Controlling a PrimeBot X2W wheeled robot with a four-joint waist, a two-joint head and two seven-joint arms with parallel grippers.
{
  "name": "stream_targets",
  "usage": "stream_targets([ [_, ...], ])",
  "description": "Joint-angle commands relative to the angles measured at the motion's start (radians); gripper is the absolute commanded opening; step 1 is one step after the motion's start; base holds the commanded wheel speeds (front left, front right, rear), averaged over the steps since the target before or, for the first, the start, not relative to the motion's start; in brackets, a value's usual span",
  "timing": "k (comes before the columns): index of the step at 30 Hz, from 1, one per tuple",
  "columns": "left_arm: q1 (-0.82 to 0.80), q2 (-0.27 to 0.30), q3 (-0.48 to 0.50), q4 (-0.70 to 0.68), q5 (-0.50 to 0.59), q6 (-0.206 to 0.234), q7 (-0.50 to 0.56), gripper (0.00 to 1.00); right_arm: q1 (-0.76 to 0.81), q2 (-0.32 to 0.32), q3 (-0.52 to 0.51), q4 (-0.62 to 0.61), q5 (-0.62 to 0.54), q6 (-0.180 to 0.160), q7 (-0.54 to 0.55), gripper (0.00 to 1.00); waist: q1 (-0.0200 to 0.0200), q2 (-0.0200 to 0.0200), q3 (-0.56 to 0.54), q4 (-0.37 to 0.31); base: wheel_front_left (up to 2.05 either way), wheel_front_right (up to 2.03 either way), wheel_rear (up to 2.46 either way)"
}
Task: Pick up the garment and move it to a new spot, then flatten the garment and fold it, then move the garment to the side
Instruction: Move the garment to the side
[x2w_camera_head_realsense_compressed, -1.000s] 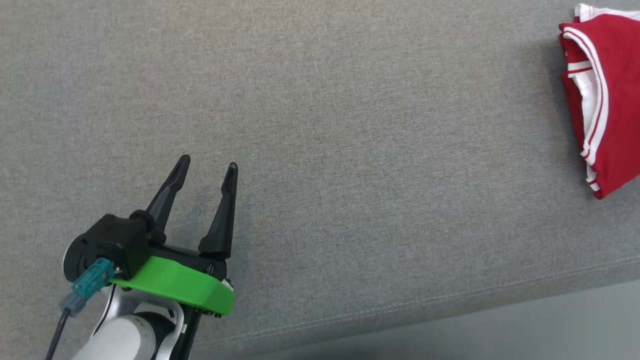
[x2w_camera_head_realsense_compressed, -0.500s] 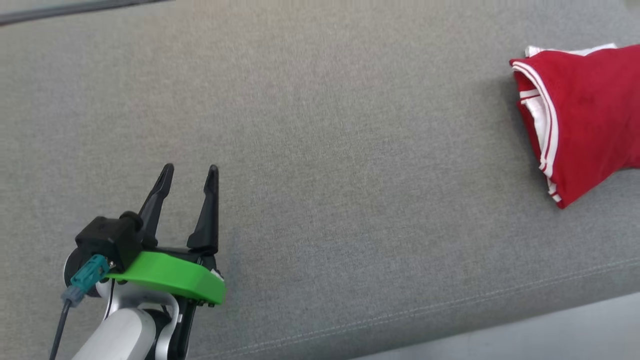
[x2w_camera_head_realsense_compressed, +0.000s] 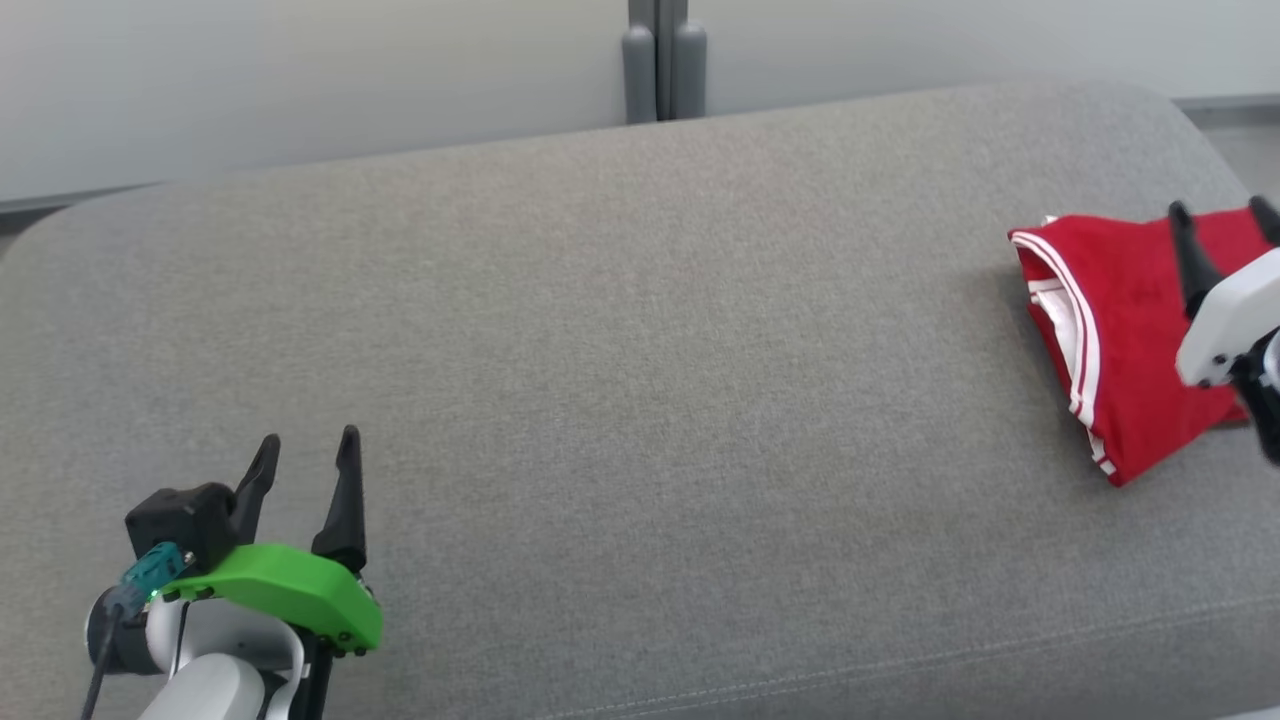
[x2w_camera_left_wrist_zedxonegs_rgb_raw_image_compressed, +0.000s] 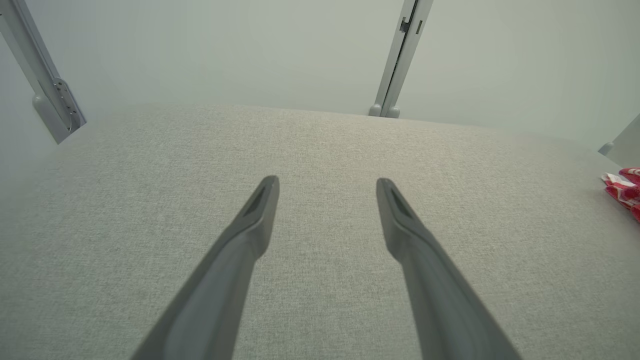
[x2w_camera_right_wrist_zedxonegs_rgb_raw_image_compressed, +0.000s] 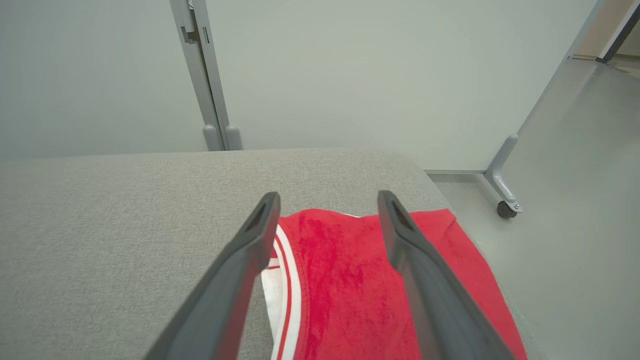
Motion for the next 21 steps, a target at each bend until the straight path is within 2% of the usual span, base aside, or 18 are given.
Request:
stream_targets([
  [1, 0.017, 0.013, 0.008, 0.015, -0.012, -0.006, -0.003, 1.0, 0.04, 0.017, -0.003, -0.019, 0.007, -0.002, -0.007, 1.0, 0.0001, -0.0001, -0.062, 0.046, 0.0, 0.0, 0.0],
  [11, 0.065, 0.053, 0.027, 0.045, -0.007, 0.003, -0.03, 1.0, 0.192, 0.143, -0.06, -0.154, -0.042, -0.001, -0.037, 1.0, 0.0001, -0.0001, -0.108, 0.089, 0.0, 0.0, 0.0],
  [21, 0.122, 0.077, 0.024, 0.044, 0.003, 0.011, -0.054, 1.0, 0.346, 0.279, -0.169, -0.305, -0.145, -0.001, -0.055, 1.0, 0.0001, -0.0001, -0.131, 0.117, 0.0, 0.0, 0.0],
])
